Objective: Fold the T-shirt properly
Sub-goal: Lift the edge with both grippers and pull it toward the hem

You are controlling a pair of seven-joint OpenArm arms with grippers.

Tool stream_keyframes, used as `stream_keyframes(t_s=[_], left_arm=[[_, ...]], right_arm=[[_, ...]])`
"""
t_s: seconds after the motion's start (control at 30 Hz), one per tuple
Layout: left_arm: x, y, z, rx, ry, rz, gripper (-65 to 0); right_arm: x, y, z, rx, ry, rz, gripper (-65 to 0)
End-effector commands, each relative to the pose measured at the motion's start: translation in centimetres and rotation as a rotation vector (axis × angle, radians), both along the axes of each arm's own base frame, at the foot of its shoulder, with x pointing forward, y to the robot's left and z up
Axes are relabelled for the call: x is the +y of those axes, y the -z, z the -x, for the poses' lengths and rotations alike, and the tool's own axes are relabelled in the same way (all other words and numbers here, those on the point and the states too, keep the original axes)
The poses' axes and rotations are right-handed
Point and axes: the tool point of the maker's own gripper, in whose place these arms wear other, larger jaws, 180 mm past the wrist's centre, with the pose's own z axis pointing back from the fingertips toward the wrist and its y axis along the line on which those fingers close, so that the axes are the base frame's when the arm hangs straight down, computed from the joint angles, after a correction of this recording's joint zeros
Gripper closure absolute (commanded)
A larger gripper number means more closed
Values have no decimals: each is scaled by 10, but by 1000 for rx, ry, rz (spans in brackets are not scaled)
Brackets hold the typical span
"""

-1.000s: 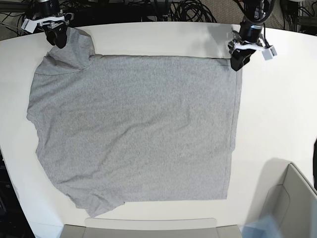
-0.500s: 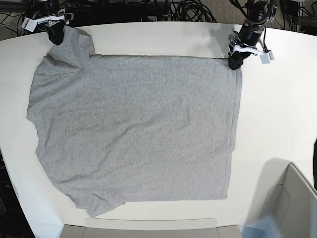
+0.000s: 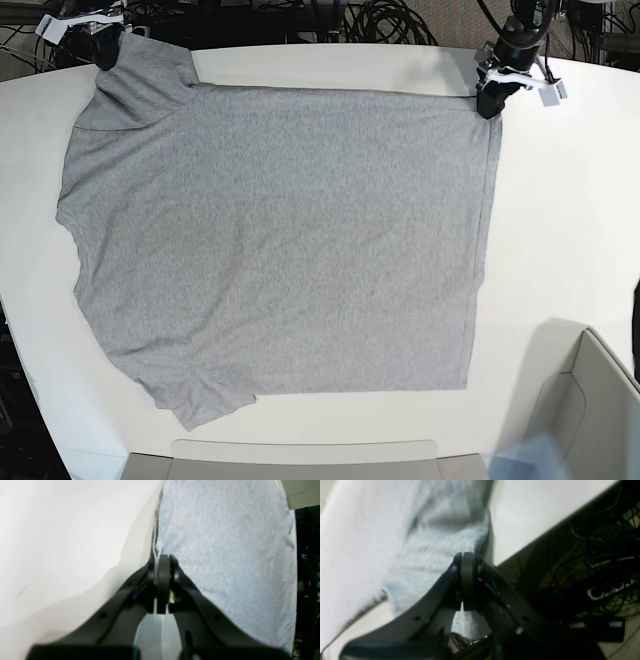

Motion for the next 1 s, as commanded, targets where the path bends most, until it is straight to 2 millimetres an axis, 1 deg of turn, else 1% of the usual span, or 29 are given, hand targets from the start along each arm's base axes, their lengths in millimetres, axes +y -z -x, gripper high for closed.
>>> stream_keyframes(t_s=[0.0,0.17,0.23,0.33,0.4,0.47,0.5,0.53,0.6,0.67,0.77,0.83,0.9,0.97], left_arm=[[3,-7,3,-6,12,-11,0],[12,-14,4,-19,-4,-28,0],[12,-19,1,-34,-5,-28,0],[9,-41,-14,-98,11,-36,0],[8,-55,-19,-133,19,-46,0],[9,-62,-25,-147,13,-52,0],[13,-59,-23,-124,-8,-64,0],[18,-55,-21,-96,-34,-77,0],[22,-54,-28,-88,-62,-89,0],[23,-56,-36,-104,-69,-91,0],[24,-60,-45,-123,-70,-92,0],[23,-54,-47,-78,-74,-82,0],[23,-50,-54,-40,-86,-69,0],[20,-52,-63,-41,-79,-56,0]], right_arm=[[-1,-12,-7,-49,-19,3,0],[1,-13,-10,-57,-29,-4,0],[5,-18,-16,-75,-39,-9,0],[11,-30,-25,-112,-55,-18,0],[15,-38,-33,-137,-74,-21,0],[17,-44,-39,-149,-100,-16,0],[21,-45,-42,-143,-122,-22,0],[25,-47,-50,-142,-142,-28,0],[27,-46,-61,-128,-159,-23,0],[18,-49,-72,-121,-162,-1,0],[15,-53,-96,-111,-198,3,0],[8,-56,-106,-102,-208,15,0],[5,-65,-118,-109,-230,38,0],[5,-74,-127,-110,-262,83,0]])
